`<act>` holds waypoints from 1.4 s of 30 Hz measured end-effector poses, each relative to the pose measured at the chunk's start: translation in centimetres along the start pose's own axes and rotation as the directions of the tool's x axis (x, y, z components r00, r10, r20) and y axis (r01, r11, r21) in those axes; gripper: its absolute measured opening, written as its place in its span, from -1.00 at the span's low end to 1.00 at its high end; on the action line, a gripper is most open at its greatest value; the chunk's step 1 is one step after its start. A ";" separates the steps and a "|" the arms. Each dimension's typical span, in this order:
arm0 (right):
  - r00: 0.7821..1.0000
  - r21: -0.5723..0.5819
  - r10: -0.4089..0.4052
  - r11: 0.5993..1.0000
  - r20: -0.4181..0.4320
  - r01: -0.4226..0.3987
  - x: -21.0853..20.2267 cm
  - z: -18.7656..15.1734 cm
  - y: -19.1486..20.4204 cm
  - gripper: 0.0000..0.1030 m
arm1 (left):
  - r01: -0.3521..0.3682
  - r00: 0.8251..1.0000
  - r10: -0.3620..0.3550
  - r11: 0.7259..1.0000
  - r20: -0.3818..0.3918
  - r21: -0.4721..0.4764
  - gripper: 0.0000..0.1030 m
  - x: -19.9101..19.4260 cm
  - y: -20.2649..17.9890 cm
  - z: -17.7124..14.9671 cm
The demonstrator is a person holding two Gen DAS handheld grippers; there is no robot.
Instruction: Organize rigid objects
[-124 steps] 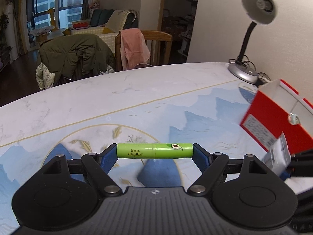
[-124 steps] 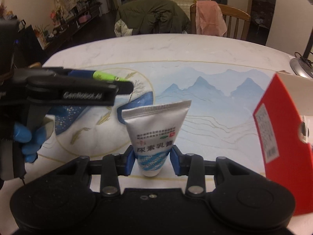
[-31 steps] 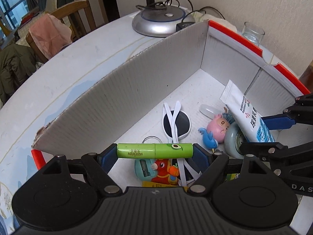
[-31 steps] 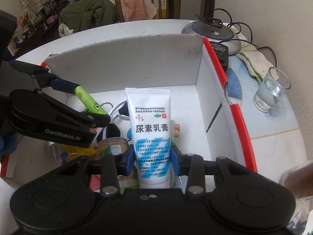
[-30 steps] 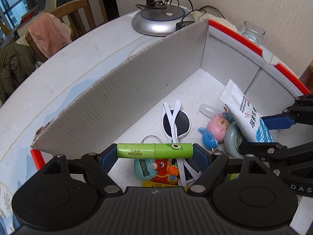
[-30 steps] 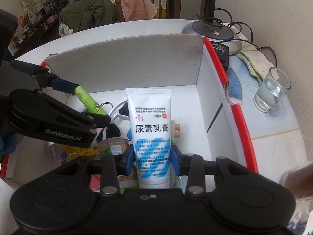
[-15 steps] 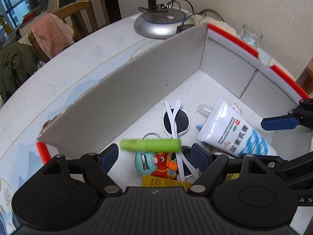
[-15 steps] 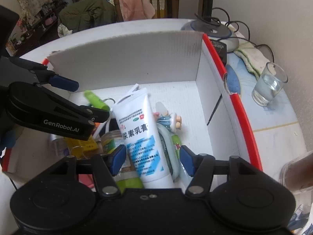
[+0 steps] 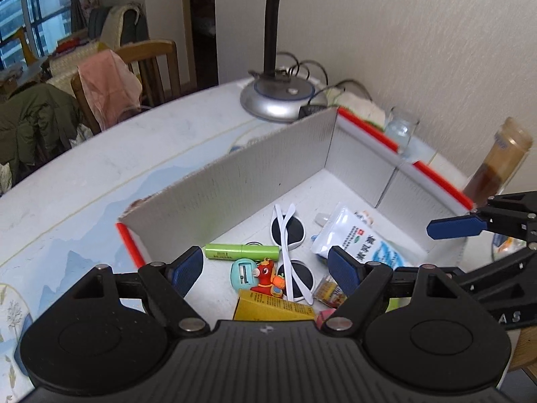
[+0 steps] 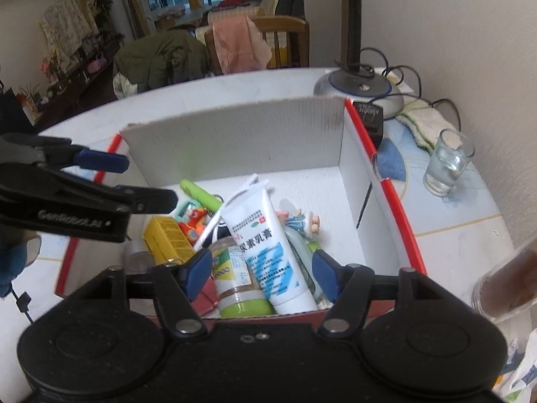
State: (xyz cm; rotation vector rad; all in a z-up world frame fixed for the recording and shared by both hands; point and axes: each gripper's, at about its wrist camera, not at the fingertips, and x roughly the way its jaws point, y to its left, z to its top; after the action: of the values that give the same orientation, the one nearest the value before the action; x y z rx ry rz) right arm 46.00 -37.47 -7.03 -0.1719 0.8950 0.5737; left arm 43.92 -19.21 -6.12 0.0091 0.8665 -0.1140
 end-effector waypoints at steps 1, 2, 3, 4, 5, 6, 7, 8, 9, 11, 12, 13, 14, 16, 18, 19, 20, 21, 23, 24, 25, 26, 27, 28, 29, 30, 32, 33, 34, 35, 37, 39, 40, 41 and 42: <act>1.000 0.002 0.005 1.000 0.011 -0.005 -0.5 -0.1 0.1 0.32 | 0.001 1.000 -0.001 1.000 0.012 -0.001 0.58 -0.6 0.0 -0.1; 1.000 0.005 0.008 1.000 0.021 -0.008 -0.9 -0.1 0.2 0.34 | 0.002 1.000 -0.002 1.000 0.022 0.000 0.58 -1.2 -0.1 -0.3; 0.999 0.008 0.008 1.000 0.032 -0.008 -1.3 -0.1 0.3 0.38 | 0.000 1.000 0.000 1.000 0.031 0.000 0.58 -1.7 -0.2 -0.5; 0.999 0.010 0.012 1.000 0.041 -0.012 -1.7 -0.1 0.4 0.39 | 0.000 0.999 0.000 1.000 0.040 -0.001 0.58 -2.3 -0.2 -0.7; 0.999 0.012 0.019 1.000 0.051 -0.020 -2.1 -0.2 0.5 0.39 | 0.003 0.999 -0.003 1.000 0.048 -0.002 0.58 -2.8 -0.2 -1.0; 0.998 0.014 0.024 1.000 0.061 -0.025 -2.5 -0.3 0.7 0.41 | 0.006 0.998 -0.005 1.000 0.056 -0.002 0.58 -3.4 -0.2 -1.2; 0.997 0.015 0.027 0.999 0.071 -0.028 -3.0 -0.5 0.8 0.42 | 0.006 0.998 -0.006 1.000 0.063 -0.001 0.58 -3.9 -0.3 -1.5; 0.996 0.016 0.031 0.999 0.080 -0.032 -3.4 -0.6 1.0 0.45 | 0.007 0.997 -0.007 1.000 0.072 0.000 0.58 -4.4 -0.3 -1.7; 0.995 0.019 0.035 0.999 0.091 -0.037 -3.8 -0.6 1.1 0.47 | 0.005 0.997 -0.005 1.000 0.083 0.000 0.58 -5.0 -0.3 -2.0; 0.993 0.021 0.041 0.999 0.111 -0.044 -4.6 -0.9 1.5 0.51 | -0.005 0.995 0.005 1.000 0.102 -0.006 0.58 -6.1 -0.3 -2.6; 0.992 0.021 0.045 0.999 0.122 -0.048 -5.0 -1.0 1.6 0.54 | -0.002 0.994 0.004 1.000 0.109 -0.011 0.58 -6.6 -0.2 -2.9; 0.990 0.020 0.051 0.998 0.132 -0.054 -5.4 -1.1 1.8 0.56 | 0.002 0.993 0.000 1.000 0.117 -0.016 0.59 -7.1 -0.2 -3.2; 0.988 0.022 0.054 0.998 0.142 -0.057 -5.8 -1.3 1.9 0.59 | 0.003 0.992 0.000 1.000 0.125 -0.021 0.59 -7.6 -0.2 -3.4; 0.986 0.024 0.059 0.998 0.159 -0.064 -6.5 -1.6 2.2 0.61 | 0.006 0.990 -0.002 1.000 0.140 -0.027 0.60 -8.6 0.0 -4.0; 0.983 0.026 0.063 0.997 0.173 -0.069 -7.2 -1.8 2.5 0.64 | 0.011 0.988 -0.006 0.999 0.155 -0.031 0.66 -9.5 -0.1 -4.4; 0.981 0.026 0.063 0.997 0.182 -0.069 -7.5 -2.0 2.7 0.65 | 0.015 0.987 -0.010 0.999 0.161 -0.035 0.66 -9.9 -0.1 -4.7; 0.979 0.028 0.064 0.997 0.192 -0.071 -7.8 -2.2 2.8 0.66 | 0.017 0.986 -0.010 0.999 0.166 -0.041 0.66 -10.2 -0.1 -5.0; 0.978 0.031 0.063 0.997 0.201 -0.070 -8.1 -2.4 2.9 0.70 | 0.020 0.985 -0.012 0.999 0.171 -0.046 0.66 -10.6 -0.1 -5.2; 0.974 0.036 0.065 0.997 0.216 -0.074 -8.6 -2.8 3.2 0.73 | 0.025 0.984 -0.015 0.998 0.180 -0.053 0.68 -11.2 -0.1 -5.6; 0.973 0.039 0.060 0.997 0.223 -0.071 -8.8 -3.0 3.4 0.75 | 0.024 0.983 -0.014 0.998 0.181 -0.055 0.77 -11.4 -0.2 -5.8; 0.971 0.044 0.059 0.997 0.231 -0.071 -9.1 -3.2 3.5 0.77 | 0.024 0.983 -0.014 0.998 0.183 -0.053 0.90 -11.7 -0.3 -6.1; 0.969 0.048 0.060 0.996 0.238 -0.074 -9.4 -3.4 3.6 0.83 | 0.026 0.982 -0.016 0.998 0.189 -0.051 0.95 -12.0 -0.4 -6.3; 0.968 0.050 0.059 0.996 0.245 -0.074 -9.6 -3.6 3.7 0.89 | 0.025 0.980 -0.014 0.998 0.199 -0.052 0.98 -12.2 -0.4 -6.6; 0.966 0.051 0.055 0.996 0.253 -0.070 -9.9 -3.8 3.9 0.93 | 0.024 0.979 -0.013 0.998 0.203 -0.052 0.99 -12.4 -0.5 -6.8; 0.963 0.053 0.053 0.996 0.263 -0.069 -10.2 -4.0 4.0 0.97 | 0.026 0.979 -0.015 0.998 0.204 -0.052 0.99 -12.6 -0.5 -7.0; 0.961 0.057 0.053 0.996 0.270 -0.071 -10.4 -4.2 4.1 0.99 | 0.029 0.978 -0.017 0.998 0.207 -0.055 0.99 -12.8 -0.6 -7.2; 0.959 0.067 0.048 0.995 0.280 -0.070 -10.8 -4.5 4.4 0.99 | 0.030 0.977 -0.018 0.998 0.214 -0.056 0.99 -13.2 -0.7 -7.6; 0.958 0.075 0.049 0.994 0.282 -0.073 -10.9 -4.6 4.4 0.99 | 0.031 0.976 -0.018 0.998 0.219 -0.054 0.99 -13.4 -0.8 -7.7; 0.957 0.081 0.054 0.993 0.285 -0.080 -11.0 -4.8 4.5 0.99 | 0.028 0.974 -0.016 0.998 0.225 -0.053 0.99 -13.6 -0.9 -7.9; 0.956 0.085 0.058 0.993 0.288 -0.086 -11.2 -4.9 4.6 0.99 | 0.026 0.973 -0.014 0.998 0.232 -0.050 0.99 -13.8 -1.0 -8.1; 0.954 0.091 0.057 0.992 0.293 -0.088 -11.6 -5.3 4.8 0.99 | 0.025 0.969 -0.012 0.998 0.246 -0.050 0.99 -14.3 -1.1 -8.4; 0.951 0.095 0.055 0.992 0.303 -0.088 -12.1 -5.6 5.1 0.99 | 0.022 0.968 -0.007 0.998 0.252 -0.058 0.99 -14.7 -1.2 -8.8; 0.950 0.101 0.052 0.991 0.307 -0.088 -12.3 -5.8 5.2 0.99 | 0.024 0.968 -0.008 0.998 0.252 -0.061 0.99 -14.9 -1.3 -9.1; 0.949 0.108 0.054 0.990 0.310 -0.091 -12.5 -6.0 5.3 0.99 | 0.025 0.968 -0.009 0.998 0.251 -0.062 0.99 -15.1 -1.3 -9.2; 0.949 0.111 0.055 0.989 0.311 -0.094 -12.7 -6.2 5.5 0.99 | 0.019 0.968 -0.003 0.998 0.252 -0.063 0.99 -15.2 -1.4 -9.4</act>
State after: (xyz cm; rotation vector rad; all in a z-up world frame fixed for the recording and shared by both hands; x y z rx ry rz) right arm 32.61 -40.26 -0.53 0.0652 0.6327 0.5942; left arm 26.90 -18.63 -0.56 -0.0696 0.6153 -0.0951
